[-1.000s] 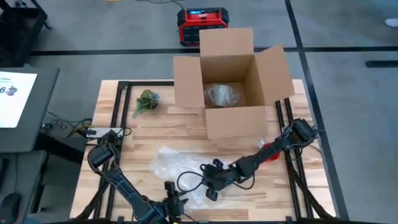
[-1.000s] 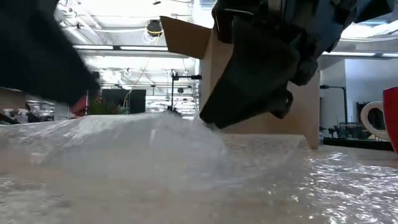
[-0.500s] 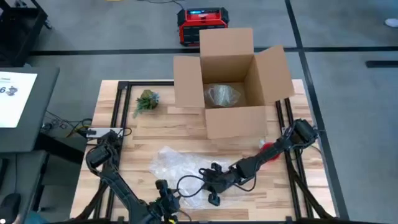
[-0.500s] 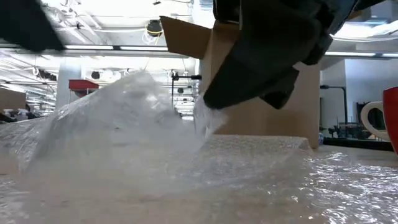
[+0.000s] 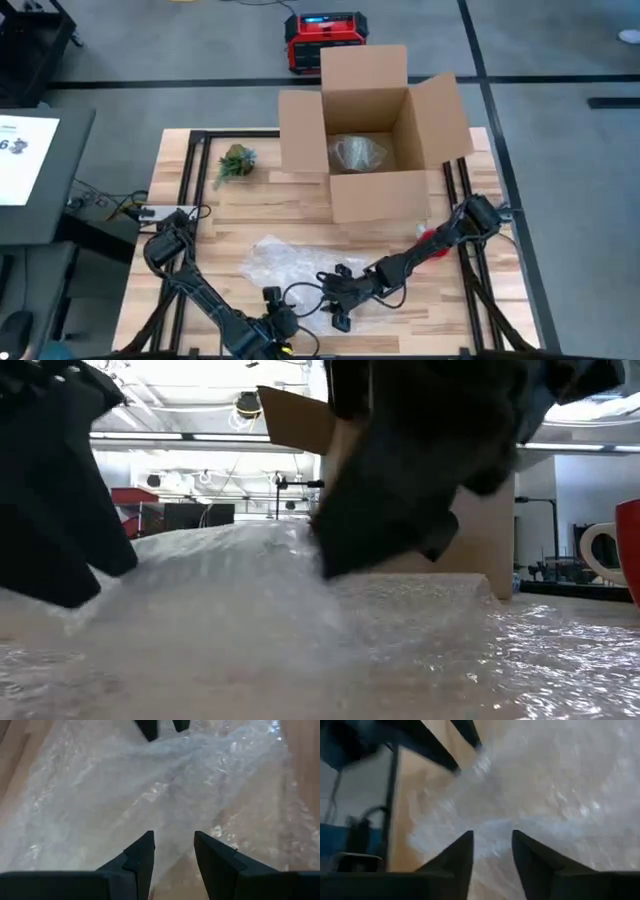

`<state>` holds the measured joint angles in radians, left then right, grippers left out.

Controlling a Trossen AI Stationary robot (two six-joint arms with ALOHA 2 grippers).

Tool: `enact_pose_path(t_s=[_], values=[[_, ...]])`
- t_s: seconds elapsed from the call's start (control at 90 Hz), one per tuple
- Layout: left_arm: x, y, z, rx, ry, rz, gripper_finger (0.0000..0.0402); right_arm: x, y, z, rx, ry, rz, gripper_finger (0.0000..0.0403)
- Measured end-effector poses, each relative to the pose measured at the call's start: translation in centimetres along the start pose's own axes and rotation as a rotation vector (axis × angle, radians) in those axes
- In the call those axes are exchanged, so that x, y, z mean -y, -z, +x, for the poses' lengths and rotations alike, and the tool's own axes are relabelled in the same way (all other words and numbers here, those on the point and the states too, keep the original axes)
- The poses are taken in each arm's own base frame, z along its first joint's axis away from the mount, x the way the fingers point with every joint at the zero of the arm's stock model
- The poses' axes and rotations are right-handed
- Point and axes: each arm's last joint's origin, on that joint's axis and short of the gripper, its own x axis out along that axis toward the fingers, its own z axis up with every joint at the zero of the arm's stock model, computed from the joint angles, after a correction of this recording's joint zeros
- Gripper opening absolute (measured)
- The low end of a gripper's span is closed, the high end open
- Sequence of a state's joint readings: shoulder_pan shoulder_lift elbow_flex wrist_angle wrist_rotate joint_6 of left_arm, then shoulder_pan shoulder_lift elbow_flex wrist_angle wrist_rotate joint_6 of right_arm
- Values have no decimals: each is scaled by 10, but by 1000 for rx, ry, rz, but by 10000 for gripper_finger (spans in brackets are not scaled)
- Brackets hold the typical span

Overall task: Wrap mug
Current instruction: Prepare the transparent bubble wrap

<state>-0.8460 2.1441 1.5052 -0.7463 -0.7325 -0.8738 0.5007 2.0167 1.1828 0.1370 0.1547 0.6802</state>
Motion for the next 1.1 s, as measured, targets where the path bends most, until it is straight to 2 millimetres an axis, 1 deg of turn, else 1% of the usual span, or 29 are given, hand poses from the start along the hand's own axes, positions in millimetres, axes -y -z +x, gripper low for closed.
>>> enact_pose_path(t_s=[0.144, 0.356, 0.589, 0.789, 1.0, 1.1], values=[[-1, 2, 6, 2, 7, 9, 123, 3, -1, 1, 29, 46, 45, 187], [-1, 1, 6, 5, 8, 3, 123, 14, 2, 1, -34, 123, 91, 198], [-1, 1, 6, 5, 8, 2, 123, 19, 6, 0, -64, 181, 78, 201], [-1, 1, 6, 5, 8, 1, 123, 17, 0, -12, -71, 198, 79, 199], [-1, 1, 6, 5, 8, 0, 123, 19, 6, -19, -46, 339, 82, 186], [-1, 1, 6, 4, 8, 1, 123, 23, 12, -20, -78, 403, 103, 179]])
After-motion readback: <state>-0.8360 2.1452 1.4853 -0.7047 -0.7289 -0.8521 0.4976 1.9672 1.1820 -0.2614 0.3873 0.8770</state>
